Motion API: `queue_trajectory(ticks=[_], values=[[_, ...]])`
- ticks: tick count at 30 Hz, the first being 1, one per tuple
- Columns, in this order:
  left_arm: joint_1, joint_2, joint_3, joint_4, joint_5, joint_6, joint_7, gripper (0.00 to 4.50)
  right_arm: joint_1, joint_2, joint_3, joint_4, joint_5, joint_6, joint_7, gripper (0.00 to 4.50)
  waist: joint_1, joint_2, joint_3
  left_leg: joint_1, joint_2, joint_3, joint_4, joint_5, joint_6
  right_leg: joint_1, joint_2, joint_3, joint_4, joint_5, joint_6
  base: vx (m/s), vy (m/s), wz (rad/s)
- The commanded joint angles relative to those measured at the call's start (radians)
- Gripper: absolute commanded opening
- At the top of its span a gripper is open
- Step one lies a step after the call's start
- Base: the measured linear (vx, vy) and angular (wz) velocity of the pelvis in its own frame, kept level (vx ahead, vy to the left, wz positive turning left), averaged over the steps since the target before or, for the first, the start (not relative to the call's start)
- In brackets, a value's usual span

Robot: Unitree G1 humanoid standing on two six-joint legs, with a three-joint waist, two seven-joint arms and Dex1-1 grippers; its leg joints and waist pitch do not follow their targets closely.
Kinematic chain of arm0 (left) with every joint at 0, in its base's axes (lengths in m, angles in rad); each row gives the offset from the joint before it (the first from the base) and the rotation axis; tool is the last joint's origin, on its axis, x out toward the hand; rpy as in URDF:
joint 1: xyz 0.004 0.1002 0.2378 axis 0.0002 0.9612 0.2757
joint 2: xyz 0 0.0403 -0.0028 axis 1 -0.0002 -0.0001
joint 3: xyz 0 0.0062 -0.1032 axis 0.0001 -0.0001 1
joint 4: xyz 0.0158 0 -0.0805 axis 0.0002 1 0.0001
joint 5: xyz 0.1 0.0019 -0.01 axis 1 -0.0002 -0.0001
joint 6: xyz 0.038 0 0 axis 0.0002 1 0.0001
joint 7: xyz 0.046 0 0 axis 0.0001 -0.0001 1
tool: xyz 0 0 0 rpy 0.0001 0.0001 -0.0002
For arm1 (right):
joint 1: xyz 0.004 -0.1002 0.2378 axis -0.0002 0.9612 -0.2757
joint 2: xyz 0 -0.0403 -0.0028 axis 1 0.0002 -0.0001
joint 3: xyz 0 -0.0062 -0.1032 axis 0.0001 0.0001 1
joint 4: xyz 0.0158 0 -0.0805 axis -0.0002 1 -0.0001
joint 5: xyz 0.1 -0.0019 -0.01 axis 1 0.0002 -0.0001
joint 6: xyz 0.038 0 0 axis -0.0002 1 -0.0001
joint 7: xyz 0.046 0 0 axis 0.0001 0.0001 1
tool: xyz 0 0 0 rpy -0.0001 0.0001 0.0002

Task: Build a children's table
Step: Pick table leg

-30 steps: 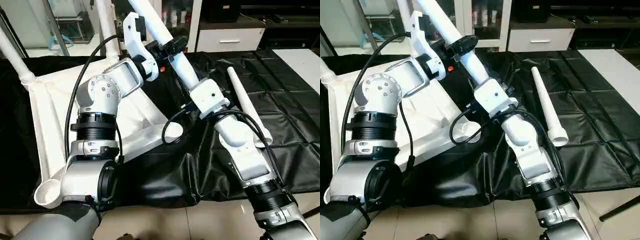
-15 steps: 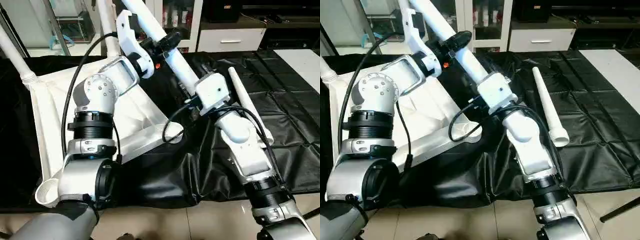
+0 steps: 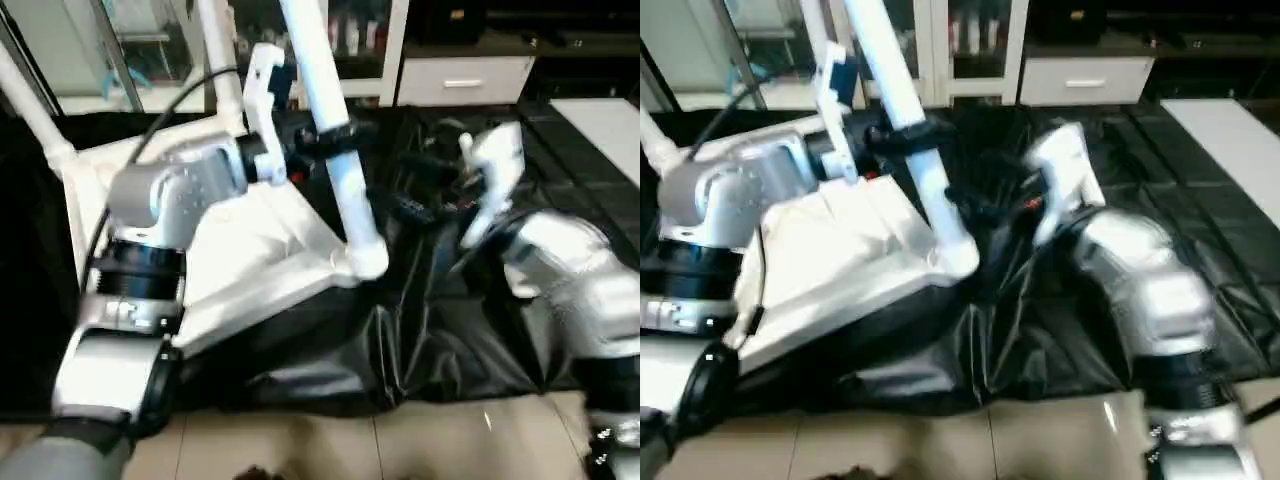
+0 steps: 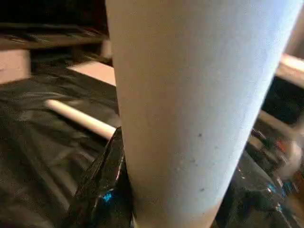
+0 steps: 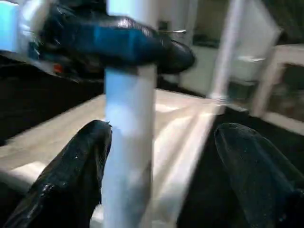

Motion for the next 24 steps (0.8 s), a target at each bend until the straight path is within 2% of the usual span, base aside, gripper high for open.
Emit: queue_trajectory(ticks=[1, 2, 3, 4, 5, 7, 8, 12, 15, 19, 21, 24], values=[[-0.009, 0.013, -0.022, -0.031, 0.0, -0.019, -0.056, 1.8, -0.005, -0.006, 0.0, -0.014, 0.035, 0.048, 0.041, 3.75, 0.004, -0.012, -0.076, 0.015, 0.045, -0.015, -0.064, -0.136, 0.066, 0.064, -0.068, 0.045, -0.067, -0.181, -0.232, 0.0, 0.0, 0.0], [-0.003, 0.03, -0.053, -0.049, -0.007, -0.047, -0.152, 1.8, -0.013, -0.029, 0.0, -0.002, 0.079, 0.117, 0.1, 3.75, 0.005, -0.025, -0.077, 0.013, 0.044, -0.014, -0.064, -0.127, 0.063, 0.067, -0.069, 0.044, -0.067, -0.19, -0.228, 0.0, 0.0, 0.0], [-0.003, 0.035, -0.062, -0.051, -0.007, -0.057, -0.175, 1.8, -0.016, -0.039, 0.006, 0.002, 0.088, 0.139, 0.119, 3.75, 0.008, -0.021, -0.079, 0.014, 0.045, -0.016, -0.065, -0.114, 0.07, 0.07, -0.07, 0.044, -0.064, -0.19, -0.228, 0.0, 0.0, 0.0], [-0.004, 0.036, -0.064, -0.051, -0.007, -0.058, -0.177, 1.8, -0.016, -0.04, 0.008, 0.003, 0.089, 0.142, 0.123, 3.75, 0.009, -0.019, -0.078, 0.014, 0.047, -0.015, -0.063, -0.109, 0.069, 0.065, -0.069, 0.045, -0.065, -0.188, -0.227, 0.0, 0.0, 0.0], [-0.006, 0.04, -0.078, -0.055, -0.01, -0.067, -0.209, 1.8, -0.016, -0.059, 0.03, 0.008, 0.101, 0.171, 0.163, 3.75, 0.008, -0.027, -0.078, 0.014, 0.046, -0.014, -0.063, -0.107, 0.071, 0.065, -0.068, 0.044, -0.065, -0.186, -0.227, 0.0, 0.0, 0.0], [-0.008, 0.043, -0.089, -0.061, -0.009, -0.072, -0.23, 1.8, -0.015, -0.071, 0.053, 0.012, 0.102, 0.187, 0.192, 3.75, 0.012, -0.023, -0.077, 0.013, 0.045, -0.013, -0.061, -0.099, 0.071, 0.065, -0.069, 0.044, -0.064, -0.19, -0.225, 0.0, 0.0, 0.0], [-0.009, 0.043, -0.094, -0.062, -0.006, -0.075, -0.238, 1.8, -0.015, -0.077, 0.062, 0.013, 0.103, 0.194, 0.205, 3.75, 0.013, -0.025, -0.079, 0.014, 0.046, -0.013, -0.061, -0.097, 0.068, 0.064, -0.07, 0.044, -0.063, -0.196, -0.223, 0.0, 0.0, 0.0], [-0.018, 0.045, -0.115, -0.072, -0.003, -0.078, -0.272, 1.8, -0.021, -0.081, 0.117, 0.033, 0.057, 0.179, 0.23, 3.75, 0.017, -0.03, -0.078, 0.014, 0.047, -0.012, -0.06, -0.093, 0.06, 0.062, -0.071, 0.045, -0.064, -0.216, -0.215, 0.0, 0.0, 0.0], [-0.02, 0.048, -0.134, -0.088, -0.003, -0.077, -0.306, 1.8, -0.028, -0.076, 0.139, 0.036, 0.041, 0.185, 0.25, 3.75, 0.021, -0.03, -0.079, 0.015, 0.048, -0.013, -0.06, -0.094, 0.053, 0.061, -0.072, 0.044, -0.063, -0.221, -0.214, 0.0, 0.0, 0.0], [-0.021, 0.052, -0.153, -0.097, 0.004, -0.08, -0.331, 1.8, -0.034, -0.079, 0.161, 0.037, 0.032, 0.19, 0.271, 3.75, 0.023, -0.031, -0.08, 0.013, 0.047, -0.012, -0.059, -0.08, 0.06, 0.061, -0.07, 0.044, -0.059, -0.198, -0.216, 0.0, 0.0, 0.0], [-0.025, 0.055, -0.177, -0.091, 0.021, -0.094, -0.359, 1.8, -0.042, -0.093, 0.202, 0.049, -0.001, 0.185, 0.295, 3.75, 0.025, -0.03, -0.08, 0.014, 0.047, -0.013, -0.059, -0.079, 0.059, 0.061, -0.069, 0.044, -0.059, -0.201, -0.214, 0.0, 0.0, 0.0], [-0.028, 0.053, -0.183, -0.088, 0.027, -0.097, -0.368, 1.8, -0.041, -0.095, 0.21, 0.049, -0.003, 0.187, 0.302, 3.75, 0.024, -0.032, -0.08, 0.013, 0.047, -0.012, -0.058, -0.083, 0.056, 0.062, -0.07, 0.045, -0.06, -0.206, -0.212, 0.0, 0.0, 0.0]])
